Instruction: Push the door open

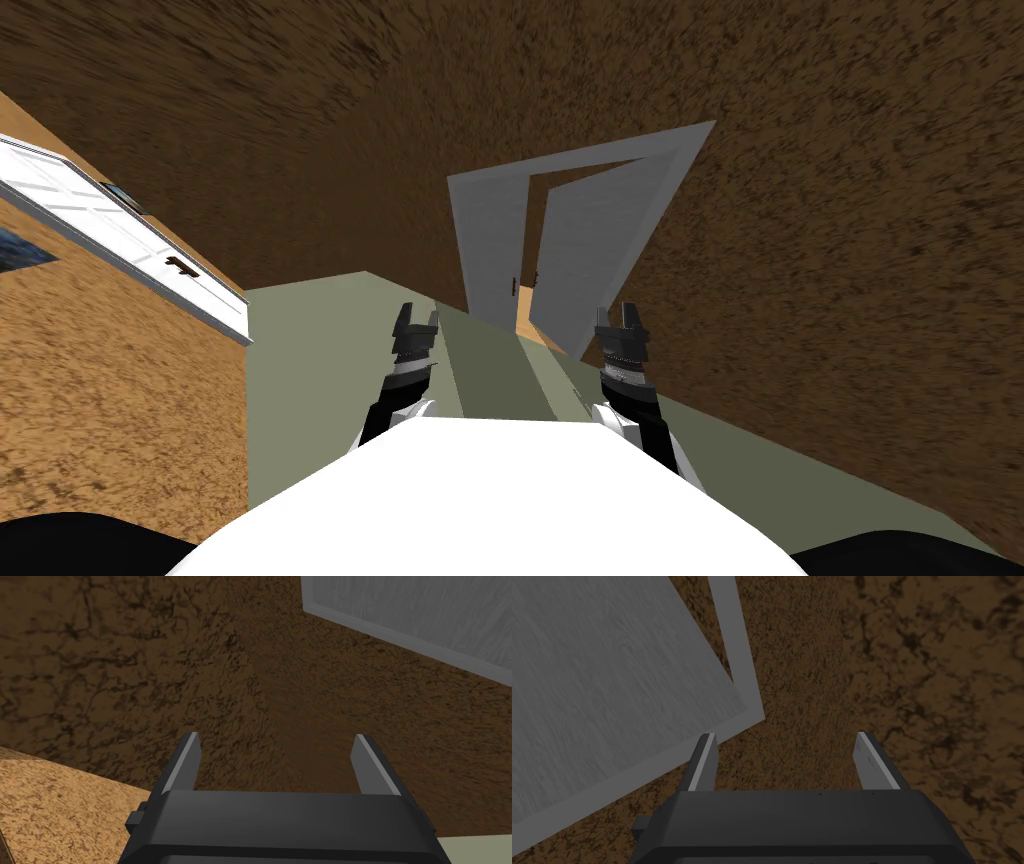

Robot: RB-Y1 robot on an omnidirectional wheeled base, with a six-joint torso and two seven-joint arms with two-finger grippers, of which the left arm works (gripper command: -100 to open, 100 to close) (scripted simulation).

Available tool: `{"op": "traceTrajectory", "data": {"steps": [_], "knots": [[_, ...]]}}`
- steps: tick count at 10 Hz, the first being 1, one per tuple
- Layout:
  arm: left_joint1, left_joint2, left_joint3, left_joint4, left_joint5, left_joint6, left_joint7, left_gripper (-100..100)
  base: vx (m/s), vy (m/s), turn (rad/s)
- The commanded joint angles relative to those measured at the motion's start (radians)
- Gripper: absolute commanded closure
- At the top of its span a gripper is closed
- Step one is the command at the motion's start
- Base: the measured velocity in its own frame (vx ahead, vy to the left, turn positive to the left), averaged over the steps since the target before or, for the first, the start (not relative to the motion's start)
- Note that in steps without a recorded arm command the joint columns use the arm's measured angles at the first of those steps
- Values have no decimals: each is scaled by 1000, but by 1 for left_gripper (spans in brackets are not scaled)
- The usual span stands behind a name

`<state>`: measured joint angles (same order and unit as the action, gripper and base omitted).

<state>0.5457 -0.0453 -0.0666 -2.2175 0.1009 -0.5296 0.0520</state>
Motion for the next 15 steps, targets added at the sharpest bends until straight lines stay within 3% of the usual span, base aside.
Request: {"op": "traceTrajectory", "data": {"steps": [1, 4, 7, 15], "knots": [[-13, 15, -1, 32, 15, -8, 23, -100, 62, 3, -149], [-33, 34, -2, 83, 38, -22, 60, -100, 125, 30, -114], [-68, 61, -4, 172, 78, -45, 123, -100, 159, 45, -186], [-129, 94, -7, 324, 147, -84, 232, -100, 98, 38, -124]]}}
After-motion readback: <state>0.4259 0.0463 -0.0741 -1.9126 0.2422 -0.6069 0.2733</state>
